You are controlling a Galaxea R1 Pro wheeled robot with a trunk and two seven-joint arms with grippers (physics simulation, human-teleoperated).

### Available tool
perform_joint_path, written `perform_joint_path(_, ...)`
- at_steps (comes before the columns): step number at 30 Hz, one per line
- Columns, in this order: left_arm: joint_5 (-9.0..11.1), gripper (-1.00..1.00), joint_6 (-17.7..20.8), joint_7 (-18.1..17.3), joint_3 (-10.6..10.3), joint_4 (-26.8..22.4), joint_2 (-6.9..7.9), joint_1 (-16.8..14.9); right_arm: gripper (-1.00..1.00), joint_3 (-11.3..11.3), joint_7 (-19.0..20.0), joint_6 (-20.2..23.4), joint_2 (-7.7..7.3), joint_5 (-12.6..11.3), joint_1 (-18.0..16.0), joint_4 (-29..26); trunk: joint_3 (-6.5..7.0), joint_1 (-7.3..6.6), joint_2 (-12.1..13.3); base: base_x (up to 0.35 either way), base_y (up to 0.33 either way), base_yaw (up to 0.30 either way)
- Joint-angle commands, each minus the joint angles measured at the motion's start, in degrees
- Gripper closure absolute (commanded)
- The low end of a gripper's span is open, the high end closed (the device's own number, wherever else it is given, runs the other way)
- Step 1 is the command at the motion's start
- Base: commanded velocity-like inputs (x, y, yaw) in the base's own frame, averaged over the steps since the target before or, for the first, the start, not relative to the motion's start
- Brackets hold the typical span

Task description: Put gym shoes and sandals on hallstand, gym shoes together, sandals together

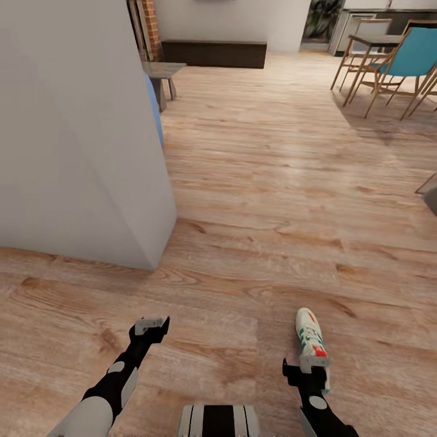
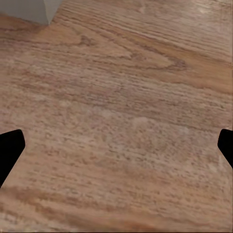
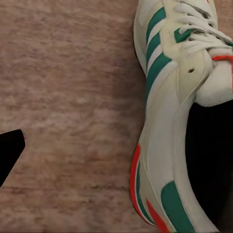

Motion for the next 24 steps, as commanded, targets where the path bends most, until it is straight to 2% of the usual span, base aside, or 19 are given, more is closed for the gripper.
perform_joint_path(1,-0.3,-1.0,-0.1,-0.4,0.4,0.0,-0.06,-0.1,-1.0,-0.4,-0.1,-0.2,0.04,0.6,0.0,0.0,-0.35,0.01,0.0,0.0,0.0,0.131)
perform_joint_path(8,-0.3,-1.0,-0.1,-0.5,0.0,-0.2,-0.06,0.0,-1.0,-0.4,-0.1,-0.9,-0.03,0.6,0.0,0.1,-0.92,0.01,0.0,0.0,0.0,0.114)
perform_joint_path(15,-0.2,-1.0,-0.1,-0.5,0.0,-0.2,-0.07,0.1,-1.0,-0.4,-0.2,-1.6,-0.04,0.6,0.0,0.1,-1.07,0.01,0.0,0.0,0.0,0.024)
perform_joint_path(19,-0.2,-1.0,-0.1,-0.5,0.0,-0.1,-0.07,0.1,-1.0,-0.4,-0.2,-1.7,-0.04,0.6,0.1,0.1,-1.1,0.01,0.0,0.0,0.0,-0.06)
perform_joint_path(24,-0.2,-1.0,-0.1,-0.5,0.0,-0.1,-0.13,0.2,-1.0,-0.4,-0.2,-1.7,-0.05,0.6,0.1,0.1,-1.11,0.01,0.0,0.0,0.0,-0.196)
